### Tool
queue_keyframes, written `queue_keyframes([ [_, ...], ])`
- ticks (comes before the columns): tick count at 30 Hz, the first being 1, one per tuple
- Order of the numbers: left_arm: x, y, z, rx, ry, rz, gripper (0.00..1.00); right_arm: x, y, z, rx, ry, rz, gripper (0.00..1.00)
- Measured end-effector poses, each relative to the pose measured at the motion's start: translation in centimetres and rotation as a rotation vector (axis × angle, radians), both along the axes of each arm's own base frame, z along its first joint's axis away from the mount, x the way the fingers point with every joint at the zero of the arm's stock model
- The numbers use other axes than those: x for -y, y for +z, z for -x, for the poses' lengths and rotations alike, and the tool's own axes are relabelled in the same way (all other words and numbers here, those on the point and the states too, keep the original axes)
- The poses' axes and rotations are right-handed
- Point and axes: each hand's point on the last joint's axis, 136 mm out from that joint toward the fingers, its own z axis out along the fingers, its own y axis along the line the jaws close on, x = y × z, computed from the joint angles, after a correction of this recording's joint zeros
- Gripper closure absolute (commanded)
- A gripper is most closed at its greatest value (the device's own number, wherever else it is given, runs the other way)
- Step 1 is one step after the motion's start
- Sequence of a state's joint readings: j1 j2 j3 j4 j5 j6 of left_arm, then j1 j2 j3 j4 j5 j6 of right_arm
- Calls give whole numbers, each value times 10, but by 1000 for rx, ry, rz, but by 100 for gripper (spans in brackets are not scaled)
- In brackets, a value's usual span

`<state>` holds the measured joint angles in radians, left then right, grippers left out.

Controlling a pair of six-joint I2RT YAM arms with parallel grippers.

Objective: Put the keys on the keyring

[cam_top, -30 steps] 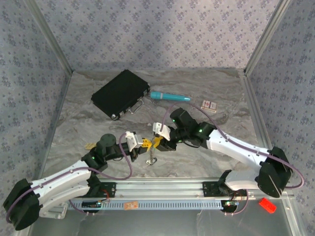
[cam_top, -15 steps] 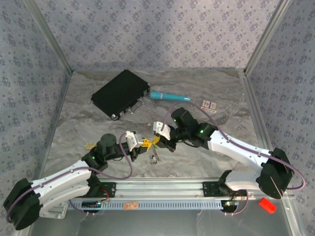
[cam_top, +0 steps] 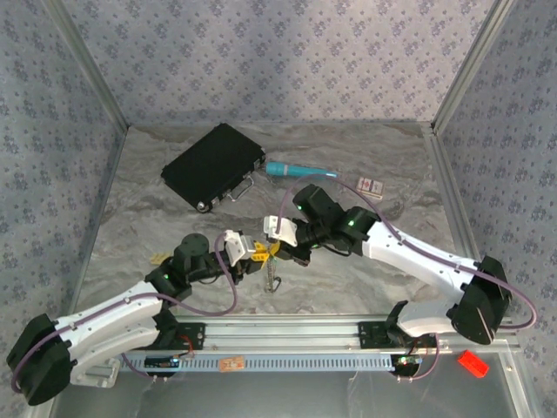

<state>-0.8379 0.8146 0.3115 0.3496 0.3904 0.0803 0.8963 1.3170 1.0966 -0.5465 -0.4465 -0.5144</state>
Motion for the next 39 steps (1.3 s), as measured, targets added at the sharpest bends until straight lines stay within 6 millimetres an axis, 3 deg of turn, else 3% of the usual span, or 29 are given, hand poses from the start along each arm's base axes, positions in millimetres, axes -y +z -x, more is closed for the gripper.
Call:
queue_keyframes([
  [6, 1, -6, 3, -7, -23, -22, 100, 1, -5, 1, 18, 25, 58, 100],
  [9, 2, -6, 4, -9, -31, -20, 100, 1, -5, 1, 16, 25, 54, 76],
  [10, 2, -5, 4, -6, -31, -17, 100, 1, -4, 0, 13, 23, 38, 73],
  [17, 4, 4, 3, 16, -33, 18, 100, 15, 0, -9, -62, -56, -102, 68],
  [25, 5, 10, 4, 34, -41, 51, 100, 8, -3, -3, -120, -49, -167, 73],
  [33, 5, 10, 5, 36, -41, 57, 100, 3, 0, -3, -135, -43, -194, 100],
  [36, 5, 9, 4, 27, -36, 57, 83, 4, -1, -2, -140, -42, -191, 100],
  [39, 4, 8, 2, 20, -20, 52, 81, 6, -5, 1, -142, -36, -165, 100],
])
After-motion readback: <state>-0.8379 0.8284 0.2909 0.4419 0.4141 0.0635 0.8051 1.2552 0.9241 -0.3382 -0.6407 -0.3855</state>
